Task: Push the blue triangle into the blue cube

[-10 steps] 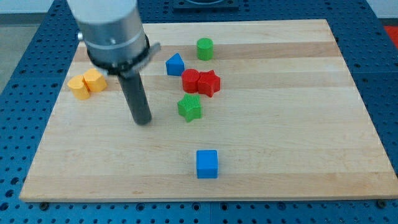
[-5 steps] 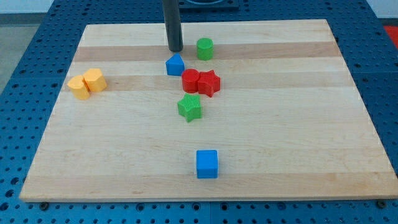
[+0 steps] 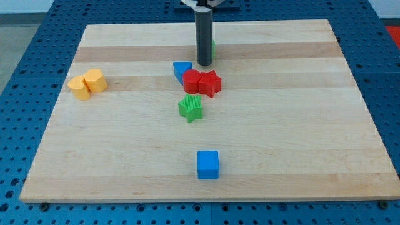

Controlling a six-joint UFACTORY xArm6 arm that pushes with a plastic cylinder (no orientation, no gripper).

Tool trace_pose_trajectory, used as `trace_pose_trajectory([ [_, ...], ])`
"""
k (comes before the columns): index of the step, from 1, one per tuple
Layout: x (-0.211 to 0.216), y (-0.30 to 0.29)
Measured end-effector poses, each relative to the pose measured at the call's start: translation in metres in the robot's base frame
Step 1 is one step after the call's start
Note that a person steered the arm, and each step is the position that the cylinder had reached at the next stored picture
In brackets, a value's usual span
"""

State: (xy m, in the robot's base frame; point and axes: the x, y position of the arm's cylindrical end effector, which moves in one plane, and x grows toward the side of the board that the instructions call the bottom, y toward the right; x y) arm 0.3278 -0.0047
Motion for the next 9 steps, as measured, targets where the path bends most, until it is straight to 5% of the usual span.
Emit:
trace_pose_trajectory([
  [3,0.018,-0.061],
  [6,0.087,-0.105],
  [9,0.029,-0.101],
])
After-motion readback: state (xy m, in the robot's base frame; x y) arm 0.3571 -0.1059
